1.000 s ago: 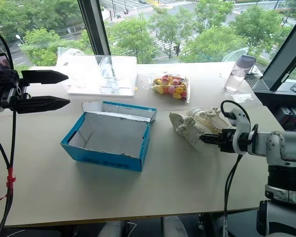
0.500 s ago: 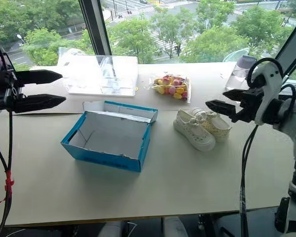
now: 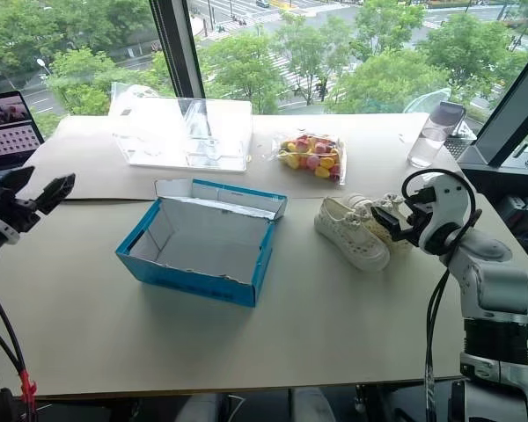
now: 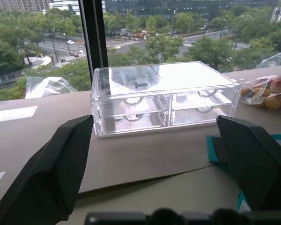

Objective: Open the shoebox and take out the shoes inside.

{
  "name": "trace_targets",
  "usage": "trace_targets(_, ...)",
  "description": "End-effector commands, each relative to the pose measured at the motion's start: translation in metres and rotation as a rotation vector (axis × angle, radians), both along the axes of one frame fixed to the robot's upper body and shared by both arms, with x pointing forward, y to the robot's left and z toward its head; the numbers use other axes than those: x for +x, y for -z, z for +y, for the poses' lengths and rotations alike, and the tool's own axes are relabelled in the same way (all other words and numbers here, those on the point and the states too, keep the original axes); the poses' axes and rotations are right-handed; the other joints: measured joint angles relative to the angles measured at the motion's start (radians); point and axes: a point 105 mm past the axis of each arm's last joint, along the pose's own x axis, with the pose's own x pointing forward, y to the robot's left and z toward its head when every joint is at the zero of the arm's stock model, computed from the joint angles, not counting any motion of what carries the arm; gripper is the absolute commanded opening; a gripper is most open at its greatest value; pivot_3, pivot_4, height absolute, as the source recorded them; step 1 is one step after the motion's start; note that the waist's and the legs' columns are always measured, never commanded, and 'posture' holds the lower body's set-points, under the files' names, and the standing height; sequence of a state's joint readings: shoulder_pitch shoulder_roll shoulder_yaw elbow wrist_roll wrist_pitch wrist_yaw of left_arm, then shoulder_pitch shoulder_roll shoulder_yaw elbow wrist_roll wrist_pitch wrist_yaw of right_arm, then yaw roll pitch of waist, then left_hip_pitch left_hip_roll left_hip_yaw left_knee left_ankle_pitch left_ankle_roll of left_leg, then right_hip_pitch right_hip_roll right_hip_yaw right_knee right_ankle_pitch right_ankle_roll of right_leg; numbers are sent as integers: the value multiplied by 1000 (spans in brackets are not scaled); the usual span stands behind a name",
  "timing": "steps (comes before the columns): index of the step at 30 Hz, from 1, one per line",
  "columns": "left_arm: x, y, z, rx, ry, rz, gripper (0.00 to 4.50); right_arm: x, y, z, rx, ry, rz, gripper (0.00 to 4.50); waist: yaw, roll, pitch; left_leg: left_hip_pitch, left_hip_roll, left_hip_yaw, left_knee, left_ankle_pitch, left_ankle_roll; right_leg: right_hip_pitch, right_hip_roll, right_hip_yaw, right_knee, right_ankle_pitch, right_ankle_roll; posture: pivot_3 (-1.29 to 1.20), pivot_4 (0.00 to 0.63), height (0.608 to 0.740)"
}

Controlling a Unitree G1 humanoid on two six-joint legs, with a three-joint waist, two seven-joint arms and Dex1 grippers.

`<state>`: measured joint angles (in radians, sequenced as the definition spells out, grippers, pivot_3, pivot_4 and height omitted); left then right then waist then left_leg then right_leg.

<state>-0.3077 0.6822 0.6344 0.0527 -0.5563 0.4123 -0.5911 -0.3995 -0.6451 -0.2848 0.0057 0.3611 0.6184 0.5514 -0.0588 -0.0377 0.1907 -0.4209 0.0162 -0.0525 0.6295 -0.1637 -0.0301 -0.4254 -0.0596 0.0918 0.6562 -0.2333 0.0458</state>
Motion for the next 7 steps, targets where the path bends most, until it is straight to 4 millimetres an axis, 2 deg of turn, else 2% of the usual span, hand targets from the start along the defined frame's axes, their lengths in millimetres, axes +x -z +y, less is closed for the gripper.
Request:
trace_targets(1, -11, -1, -4, 26, -87, -54, 4500, -5, 0, 6, -40, 32, -88, 4467, 0, -2, -1, 2, 0, 0, 0, 0, 0, 3, 0, 0, -1, 0, 0, 0, 150, 740)
trace_targets(5, -13, 26, -7, -12, -164, -9, 4500, -9, 9, -2, -47, 154, -163, 4467, 0, -3, -2, 6, 0, 1, 0, 0, 0, 6, 0, 1, -1, -1, 2, 0, 150, 740)
trace_targets(7, -12, 42, -16, -12, -117, 53, 4500, -8, 12, -2, -60, 174, -182, 4467, 0, -3, -2, 6, 0, 1, 0, 0, 0, 6, 1, 1, -1, 0, 2, 0, 150, 740)
